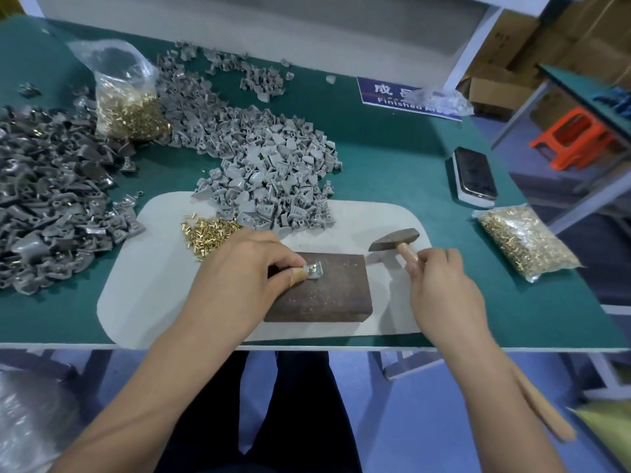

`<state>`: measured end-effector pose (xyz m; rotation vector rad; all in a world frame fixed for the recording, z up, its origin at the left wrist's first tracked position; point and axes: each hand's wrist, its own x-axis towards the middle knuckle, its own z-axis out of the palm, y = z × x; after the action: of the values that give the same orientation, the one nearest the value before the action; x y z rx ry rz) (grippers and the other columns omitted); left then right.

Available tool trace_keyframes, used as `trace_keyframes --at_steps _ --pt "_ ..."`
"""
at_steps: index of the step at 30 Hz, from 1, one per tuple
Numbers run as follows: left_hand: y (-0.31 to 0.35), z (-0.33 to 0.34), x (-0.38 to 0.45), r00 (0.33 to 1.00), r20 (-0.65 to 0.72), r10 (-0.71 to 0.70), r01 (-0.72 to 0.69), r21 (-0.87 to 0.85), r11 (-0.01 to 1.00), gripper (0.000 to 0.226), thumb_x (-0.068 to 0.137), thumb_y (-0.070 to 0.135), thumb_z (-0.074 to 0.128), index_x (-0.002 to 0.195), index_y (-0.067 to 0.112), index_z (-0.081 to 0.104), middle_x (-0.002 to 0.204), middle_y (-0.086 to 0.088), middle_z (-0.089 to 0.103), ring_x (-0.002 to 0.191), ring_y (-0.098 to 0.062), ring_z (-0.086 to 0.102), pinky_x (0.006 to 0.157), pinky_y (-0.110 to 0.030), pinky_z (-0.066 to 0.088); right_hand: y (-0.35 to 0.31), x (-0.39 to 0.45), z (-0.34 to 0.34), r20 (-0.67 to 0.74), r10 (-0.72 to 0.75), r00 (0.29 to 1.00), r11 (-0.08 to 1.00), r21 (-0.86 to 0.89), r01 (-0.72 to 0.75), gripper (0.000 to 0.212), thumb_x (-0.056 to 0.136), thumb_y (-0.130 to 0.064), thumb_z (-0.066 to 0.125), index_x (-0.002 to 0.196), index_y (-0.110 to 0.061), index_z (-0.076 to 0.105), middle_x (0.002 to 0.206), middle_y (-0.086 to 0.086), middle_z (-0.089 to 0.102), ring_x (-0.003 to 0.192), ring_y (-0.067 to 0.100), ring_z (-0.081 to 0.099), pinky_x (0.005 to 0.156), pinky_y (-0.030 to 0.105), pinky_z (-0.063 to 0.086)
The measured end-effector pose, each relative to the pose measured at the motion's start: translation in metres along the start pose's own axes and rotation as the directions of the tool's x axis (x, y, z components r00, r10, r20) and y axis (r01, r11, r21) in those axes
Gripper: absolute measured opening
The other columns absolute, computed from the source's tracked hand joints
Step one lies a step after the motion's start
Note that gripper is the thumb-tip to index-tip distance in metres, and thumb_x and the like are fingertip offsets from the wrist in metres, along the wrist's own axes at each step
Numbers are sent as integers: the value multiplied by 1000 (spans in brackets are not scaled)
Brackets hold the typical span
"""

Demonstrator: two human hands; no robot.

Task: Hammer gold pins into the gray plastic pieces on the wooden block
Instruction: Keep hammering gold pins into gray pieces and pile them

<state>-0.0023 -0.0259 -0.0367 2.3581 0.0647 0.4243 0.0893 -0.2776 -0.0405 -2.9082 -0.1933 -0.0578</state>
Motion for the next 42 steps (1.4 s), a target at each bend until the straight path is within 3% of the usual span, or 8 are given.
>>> trace_keyframes --at_steps 4,8,11,14,19,29,36,42 --pt "3 0 0 997 3 83 -83 111 990 12 84 39 76 92 30 80 82 18 62 87 -10 54 68 -33 47 -3 -3 -34 -24 -108 994 898 427 108 24 102 -52 37 99 -33 51 81 -9 61 64 9 54 57 34 38" --pt "4 0 -2 993 -2 114 -112 172 979 15 88 41 71 95 31 79 86 18 61 90 -10 54 64 -30 45 -23 -27 -45 105 -341 934 701 690 179 20 100 -51 51 105 -33 57 65 0 46 55 11 36 52 22 33" --pt "3 -1 -2 993 -3 122 -119 181 976 12 88 41 71 93 32 77 87 18 60 90 -7 51 64 -26 37 -34 -40 -37 122 -362 924 764 606 219 27 106 -47 42 101 -27 59 65 -11 51 57 8 41 53 21 34" --pt "2 -3 1 995 37 97 -101 165 981 6 89 41 70 90 35 72 87 20 59 90 -2 46 66 -28 41 -42 -47 -34 67 -325 943 876 398 274 33 102 -60 31 98 -34 50 66 -10 54 60 17 47 55 39 41" --pt "3 -8 8 989 105 103 -124 220 968 7 90 46 68 87 39 67 77 24 50 86 -1 45 58 -19 30 -51 -51 -41 -45 -338 940 911 235 339 35 103 -63 25 95 -36 47 55 -5 45 56 24 47 51 42 42" --pt "1 -7 8 992 68 107 -120 232 965 9 85 46 74 89 39 76 79 22 56 88 -6 54 62 -28 37 -56 -55 -38 -139 -301 943 897 296 330 30 105 -59 29 103 -41 52 63 -7 50 54 20 46 49 38 39" --pt "1 -7 7 990 61 125 -136 258 956 7 82 44 77 88 40 77 81 22 62 88 -9 58 56 -24 29 -66 -54 -31 -52 -327 944 927 177 331 34 102 -61 25 102 -37 48 57 -7 44 62 31 49 56 44 45" --pt "2 -7 6 991 53 121 -131 260 957 8 82 45 76 88 39 77 80 19 63 86 -10 57 56 -15 23 -65 -54 -33 -130 -306 943 922 208 327 32 105 -57 28 106 -35 52 57 -7 46 59 30 50 54 43 46"
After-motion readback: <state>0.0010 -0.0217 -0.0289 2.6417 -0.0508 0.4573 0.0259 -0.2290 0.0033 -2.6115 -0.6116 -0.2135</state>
